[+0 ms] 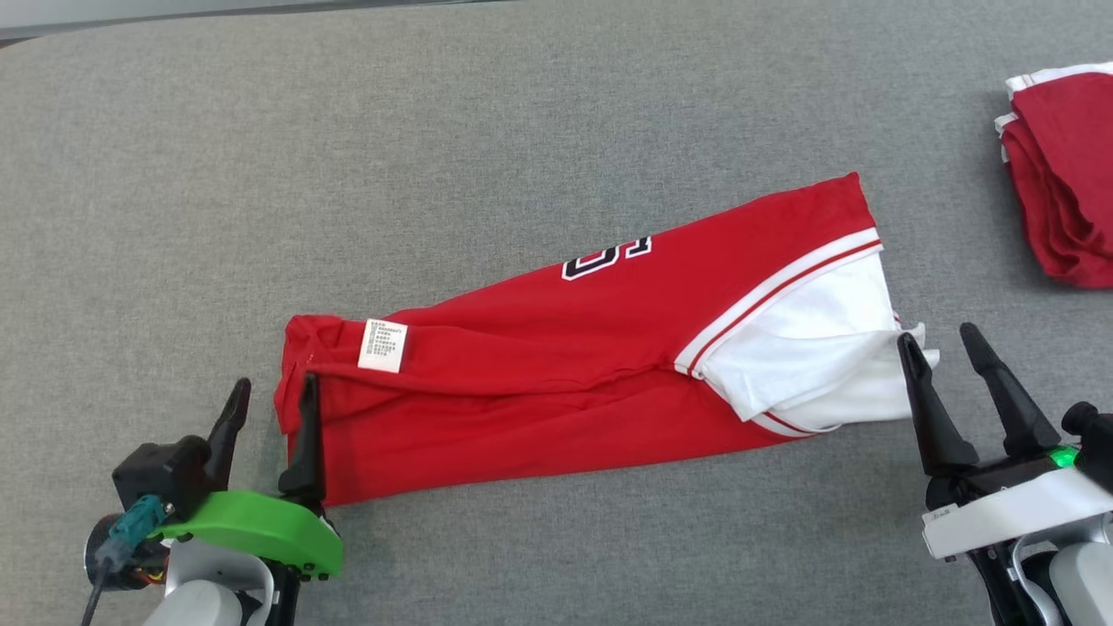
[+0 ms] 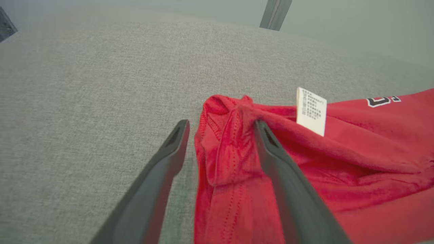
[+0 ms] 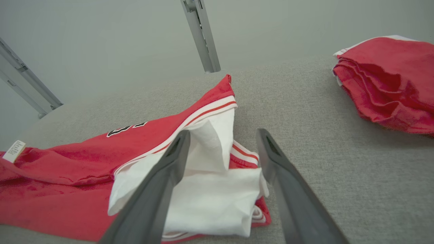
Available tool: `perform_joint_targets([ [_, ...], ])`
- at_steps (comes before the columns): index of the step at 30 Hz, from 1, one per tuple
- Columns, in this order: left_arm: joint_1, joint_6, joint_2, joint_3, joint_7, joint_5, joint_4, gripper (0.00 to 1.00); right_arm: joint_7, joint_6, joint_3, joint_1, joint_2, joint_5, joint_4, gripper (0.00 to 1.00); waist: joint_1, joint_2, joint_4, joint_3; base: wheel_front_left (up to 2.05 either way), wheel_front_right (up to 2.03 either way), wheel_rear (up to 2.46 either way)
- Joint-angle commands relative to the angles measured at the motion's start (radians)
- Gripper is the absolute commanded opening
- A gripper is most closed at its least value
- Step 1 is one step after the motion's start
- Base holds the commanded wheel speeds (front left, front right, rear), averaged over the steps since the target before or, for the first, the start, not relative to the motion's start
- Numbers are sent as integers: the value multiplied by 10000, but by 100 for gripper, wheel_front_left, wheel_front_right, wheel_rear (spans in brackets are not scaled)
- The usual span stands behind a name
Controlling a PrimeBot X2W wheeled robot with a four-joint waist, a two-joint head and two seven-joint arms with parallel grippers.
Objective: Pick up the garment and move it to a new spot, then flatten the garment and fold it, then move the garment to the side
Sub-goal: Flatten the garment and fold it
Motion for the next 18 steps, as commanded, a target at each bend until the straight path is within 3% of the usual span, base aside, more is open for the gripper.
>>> perform_joint_targets([
  [1, 188, 175, -82, 105, -239, 215, -172, 100, -85, -10, -222, 155, 185, -446, -277, 100, 0, 0, -57, -181, 0, 0, 0],
  [9, 459, 1021, -367, 596, -678, 1738, -1201, 100, 218, -11, -1098, 512, 1050, -2333, -1556, 100, 0, 0, -110, -722, 0, 0, 0],
  [18, 945, 1165, -773, 706, -680, 2700, -1655, 100, 782, -11, -1215, 826, 1385, -2651, -1970, 100, 0, 0, -133, -1030, 0, 0, 0],
])
